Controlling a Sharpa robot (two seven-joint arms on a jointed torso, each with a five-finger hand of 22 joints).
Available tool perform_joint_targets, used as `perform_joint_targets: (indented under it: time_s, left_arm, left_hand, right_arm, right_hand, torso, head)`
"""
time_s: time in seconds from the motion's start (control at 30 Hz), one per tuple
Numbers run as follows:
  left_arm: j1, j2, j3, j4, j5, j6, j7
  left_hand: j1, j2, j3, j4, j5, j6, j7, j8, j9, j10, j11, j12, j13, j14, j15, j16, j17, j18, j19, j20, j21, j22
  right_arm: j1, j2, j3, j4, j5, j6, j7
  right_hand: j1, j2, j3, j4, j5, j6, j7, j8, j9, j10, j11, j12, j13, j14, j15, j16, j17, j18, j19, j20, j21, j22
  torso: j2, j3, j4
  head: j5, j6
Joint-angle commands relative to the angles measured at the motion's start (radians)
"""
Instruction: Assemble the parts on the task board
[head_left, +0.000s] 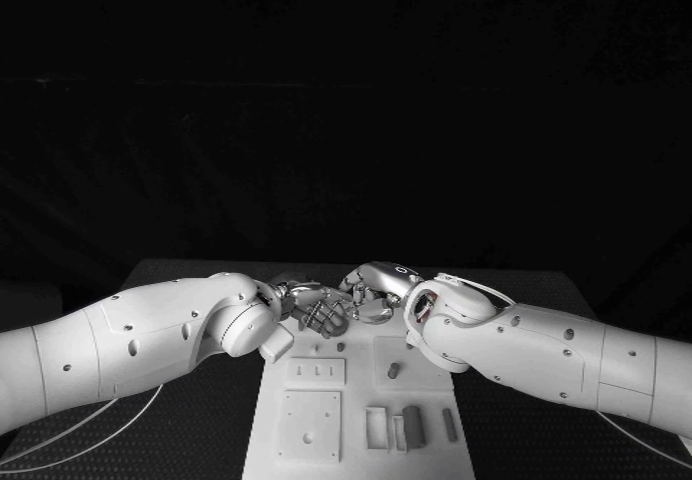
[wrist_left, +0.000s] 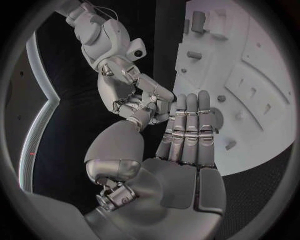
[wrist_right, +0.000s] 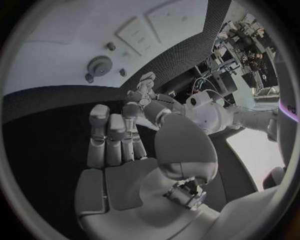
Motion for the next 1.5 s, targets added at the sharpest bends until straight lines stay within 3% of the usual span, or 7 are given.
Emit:
perform_joint_targets:
  time_s: [0.03,0.13,0.33,0.67,1.0,1.37,1.5]
  left_arm:
    - [0.005,0.006,0.005,0.005,0.027,0.015,0.037]
    - [0.005,0.006,0.005,0.005,0.027,0.010,0.038]
    - [0.005,0.009,0.005,0.004,0.018,0.006,0.029]
    - [0.005,0.010,0.005,0.003,0.005,0.002,0.024]
    - [0.005,0.009,0.005,0.004,-0.012,-0.002,0.027]
    - [0.005,0.004,0.005,0.008,-0.013,-0.010,0.030]
    - [0.005,0.000,0.005,0.008,-0.013,-0.014,0.032]
  left_hand:
    - [-0.008,-0.005,-0.002,0.005,0.001,0.002,-0.002,-0.004,-0.001,-0.002,-0.001,-0.007,0.002,-0.002,0.002,-0.006,0.002,0.013,-0.006,-0.002,-0.005,0.001]
    - [-0.015,-0.028,-0.007,0.006,0.000,0.003,-0.002,-0.004,-0.001,-0.001,-0.001,-0.008,0.004,-0.001,0.002,-0.008,0.004,0.013,-0.005,-0.001,-0.007,0.003]
    - [0.006,-0.037,0.000,-0.014,0.000,0.008,-0.005,-0.001,0.001,0.004,-0.003,-0.008,0.009,0.001,0.001,-0.011,0.009,0.015,-0.002,-0.002,-0.009,0.006]
    - [0.046,-0.007,0.020,-0.047,0.000,0.018,-0.009,0.004,0.005,0.015,-0.007,-0.006,0.017,0.007,0.000,-0.014,0.016,0.015,0.003,-0.002,-0.010,0.011]
    - [0.127,0.033,0.095,-0.098,0.001,0.046,-0.027,0.017,0.013,0.042,-0.019,0.000,0.031,0.017,-0.002,-0.020,0.025,0.010,0.012,-0.003,-0.014,0.019]
    - [0.126,0.036,0.131,-0.096,0.003,0.070,-0.035,0.027,0.019,0.066,-0.028,0.004,0.042,0.028,-0.005,-0.024,0.032,0.005,0.018,-0.007,-0.017,0.026]
    - [0.117,0.040,0.146,-0.091,0.026,0.084,-0.037,0.032,0.028,0.079,-0.033,0.009,0.053,0.031,-0.006,-0.029,0.035,0.002,0.019,-0.009,-0.020,0.031]
  right_arm:
    - [-0.005,0.006,-0.003,0.011,0.002,0.024,0.020]
    - [-0.006,0.005,-0.003,0.014,0.007,0.022,0.021]
    - [-0.007,0.003,-0.003,0.018,0.010,0.019,0.022]
    - [-0.008,0.002,-0.003,0.025,0.013,0.017,0.024]
    - [-0.008,0.004,-0.003,0.020,0.013,0.030,0.022]
    - [-0.008,0.003,-0.003,0.012,0.013,0.036,0.018]
    - [-0.008,0.001,-0.003,0.010,0.013,0.040,0.017]
  right_hand:
    - [0.001,0.003,0.005,-0.001,0.006,0.054,0.020,0.007,0.001,0.008,-0.002,0.000,-0.001,0.004,-0.006,0.003,-0.002,0.060,0.000,-0.005,0.004,0.009]
    - [0.001,0.003,0.005,-0.001,0.006,0.054,0.020,0.007,0.001,0.008,-0.002,-0.001,-0.001,0.004,-0.006,0.003,-0.002,0.060,0.000,-0.005,0.004,0.009]
    - [0.001,0.003,0.005,-0.002,0.006,0.054,0.020,0.007,0.001,0.008,-0.002,-0.001,-0.002,0.004,-0.006,0.003,-0.002,0.060,0.000,-0.005,0.004,0.009]
    - [0.001,0.002,0.005,-0.002,0.006,0.055,0.020,0.007,0.001,0.008,-0.002,-0.001,-0.002,0.004,-0.006,0.003,-0.002,0.060,0.000,-0.005,0.004,0.009]
    - [0.001,0.002,0.006,-0.002,0.006,0.055,0.019,0.007,0.001,0.008,-0.002,-0.001,-0.002,0.004,-0.006,0.003,-0.002,0.060,0.000,-0.006,0.004,0.009]
    - [0.001,0.002,0.006,-0.002,0.006,0.056,0.019,0.007,0.001,0.009,-0.002,-0.001,-0.002,0.004,-0.007,0.003,-0.002,0.060,0.001,-0.006,0.004,0.009]
    - [0.000,0.001,0.007,-0.002,0.006,0.056,0.019,0.007,0.001,0.009,-0.002,-0.001,-0.002,0.004,-0.007,0.003,-0.002,0.060,0.001,-0.006,0.004,0.008]
  torso:
    - [0.000,-0.0006,0.0013]
    - [0.000,-0.0010,0.0013]
    - [0.000,-0.0013,0.0010]
    - [0.000,-0.0006,0.0004]
    - [0.000,-0.0006,-0.0001]
    - [0.000,-0.0012,0.0004]
    - [0.000,-0.0012,0.0006]
  head:
    - [-0.001,-0.001]
    - [0.000,-0.002]
    - [0.000,-0.003]
    - [0.001,-0.005]
    - [0.002,-0.005]
    - [0.000,-0.006]
    - [0.000,-0.007]
